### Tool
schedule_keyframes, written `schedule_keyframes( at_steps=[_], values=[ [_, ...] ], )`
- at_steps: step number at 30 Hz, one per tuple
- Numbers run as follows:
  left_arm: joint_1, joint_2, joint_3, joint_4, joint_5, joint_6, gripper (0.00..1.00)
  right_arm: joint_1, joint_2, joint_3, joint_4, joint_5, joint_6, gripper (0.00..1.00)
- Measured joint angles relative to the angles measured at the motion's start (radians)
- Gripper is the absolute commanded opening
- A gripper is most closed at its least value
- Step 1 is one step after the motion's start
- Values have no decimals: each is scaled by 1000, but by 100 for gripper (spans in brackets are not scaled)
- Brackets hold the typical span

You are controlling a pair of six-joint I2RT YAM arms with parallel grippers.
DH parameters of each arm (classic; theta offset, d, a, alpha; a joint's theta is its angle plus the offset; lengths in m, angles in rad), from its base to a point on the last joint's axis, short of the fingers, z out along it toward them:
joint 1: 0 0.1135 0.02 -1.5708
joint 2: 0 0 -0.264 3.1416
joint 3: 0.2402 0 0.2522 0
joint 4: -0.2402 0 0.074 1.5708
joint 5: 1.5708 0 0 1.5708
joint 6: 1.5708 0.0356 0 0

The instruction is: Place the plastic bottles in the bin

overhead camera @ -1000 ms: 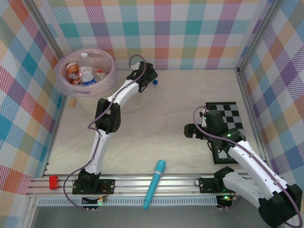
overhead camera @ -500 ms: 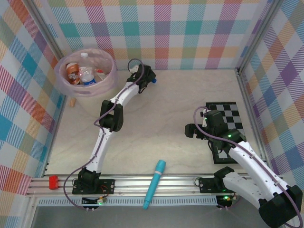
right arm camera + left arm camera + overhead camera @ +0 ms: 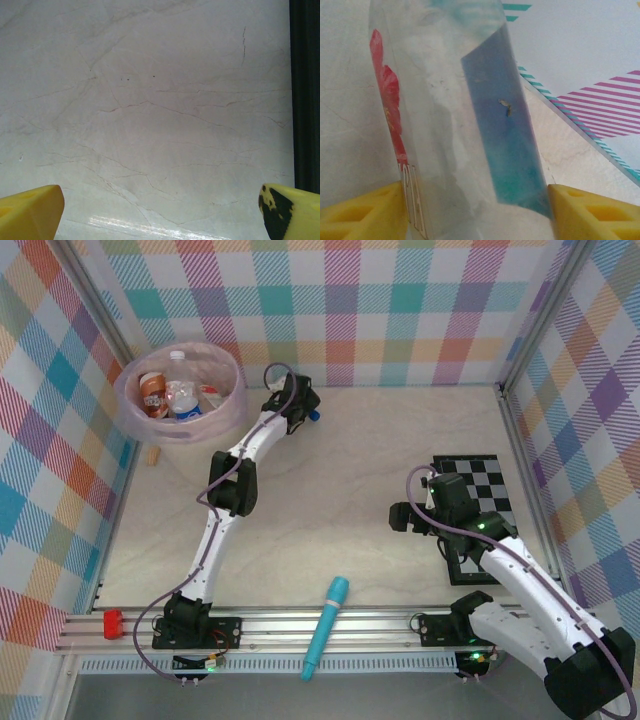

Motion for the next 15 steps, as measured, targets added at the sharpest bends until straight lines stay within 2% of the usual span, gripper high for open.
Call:
schedule_keyframes(
  at_steps=[4,15],
  values=[
    [3,-32,-53,20,2,18,58,0,2,0,0,0,2,100],
    [-26,-285,-427,48,21,137,57,0,37,0,27,-11,2,100]
  ],
)
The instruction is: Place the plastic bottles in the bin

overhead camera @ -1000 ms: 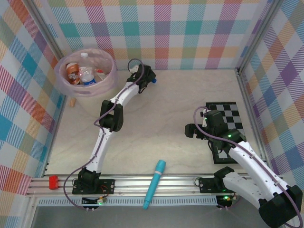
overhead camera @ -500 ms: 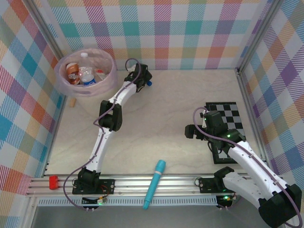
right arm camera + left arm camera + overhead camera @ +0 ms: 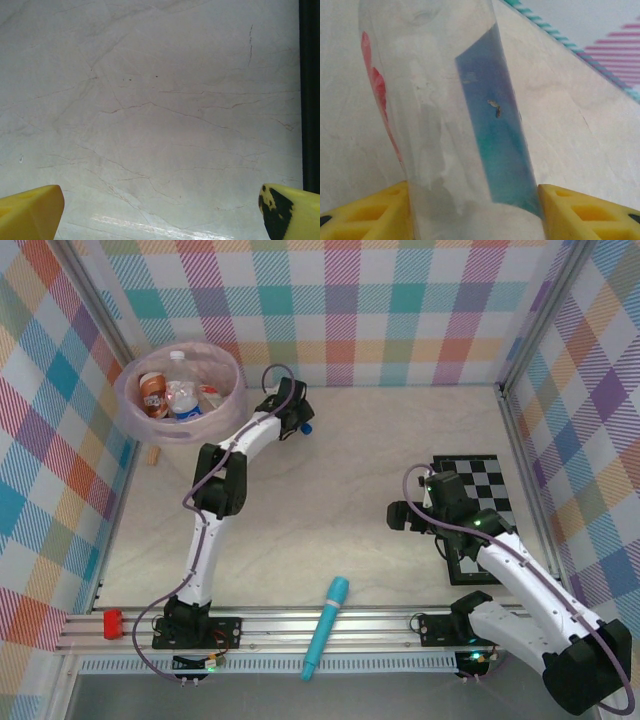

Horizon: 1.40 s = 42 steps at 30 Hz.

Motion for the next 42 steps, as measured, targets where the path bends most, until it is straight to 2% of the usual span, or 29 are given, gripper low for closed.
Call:
schedule_keyframes(
  at_steps=[6,11,14,18,22,26,35,42],
  values=[
    [-106,-171,-123,23,80,76,56,0,39,14,0,0,-5,100],
    [-214,-332,-125,-8,159,150,51,0,71,37,9,-6,-11,100],
    [-238,-438,-125,-62,184,193,47,0,76,45,13,-9,-16,100],
    [-231,-581,-88,-186,158,267,45,0,85,48,27,-17,-26,100],
    [-222,-665,53,-346,51,363,44,0,127,65,39,-26,-34,100],
    [-177,-734,157,-479,-28,441,43,0,145,66,53,-28,-46,100],
    [103,-758,204,-673,-95,489,37,0,156,74,54,-38,-61,100],
    [157,-669,219,-706,-107,512,37,0,156,92,48,-38,-75,100]
  ],
)
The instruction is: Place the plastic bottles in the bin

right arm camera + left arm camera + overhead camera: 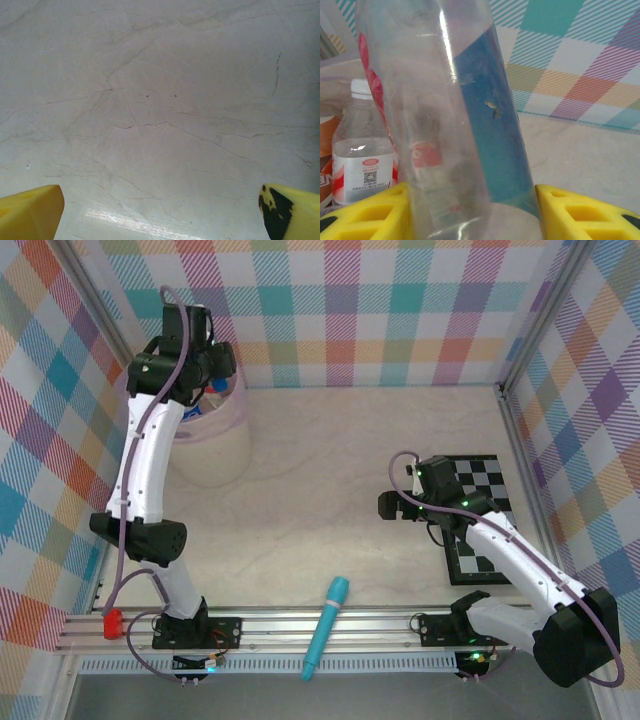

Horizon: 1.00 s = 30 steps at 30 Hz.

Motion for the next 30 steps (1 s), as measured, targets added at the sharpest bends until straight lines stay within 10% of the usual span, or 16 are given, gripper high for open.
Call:
schedule_keyframes(
  at_steps=[18,30],
  values=[
    [52,93,-9,-16,-96,52,42,0,0,0,-8,0,1,100],
    [72,156,1,14,-64,58,89,0,0,0,0,-4,4,100]
  ],
)
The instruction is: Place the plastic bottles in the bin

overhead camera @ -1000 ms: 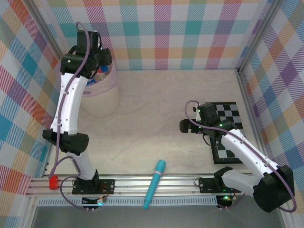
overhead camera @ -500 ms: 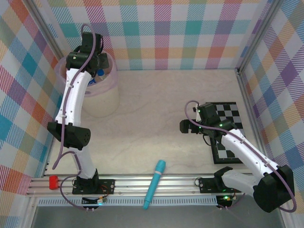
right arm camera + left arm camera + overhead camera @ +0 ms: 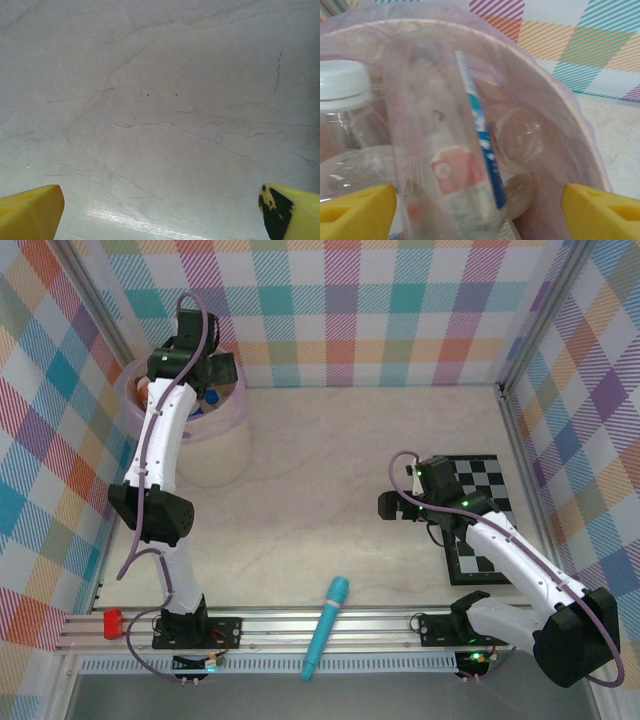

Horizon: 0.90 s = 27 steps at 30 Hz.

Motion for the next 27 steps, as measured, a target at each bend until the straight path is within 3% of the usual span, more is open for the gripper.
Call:
schedule_keyframes(
  at_steps=[7,17,20,27],
  values=[
    [0,-16,62,-13,21,6,90,0,3,0,8,-3,0,100],
    [12,-166,76,-56,23,25,92,0,29,0,18,-11,-1,100],
    [26,-327,-87,-35,0,27,93,0,32,2,24,-6,-10,100],
    [30,-898,-791,148,-34,2,99,-7,47,66,71,84,-83,99]
  ],
)
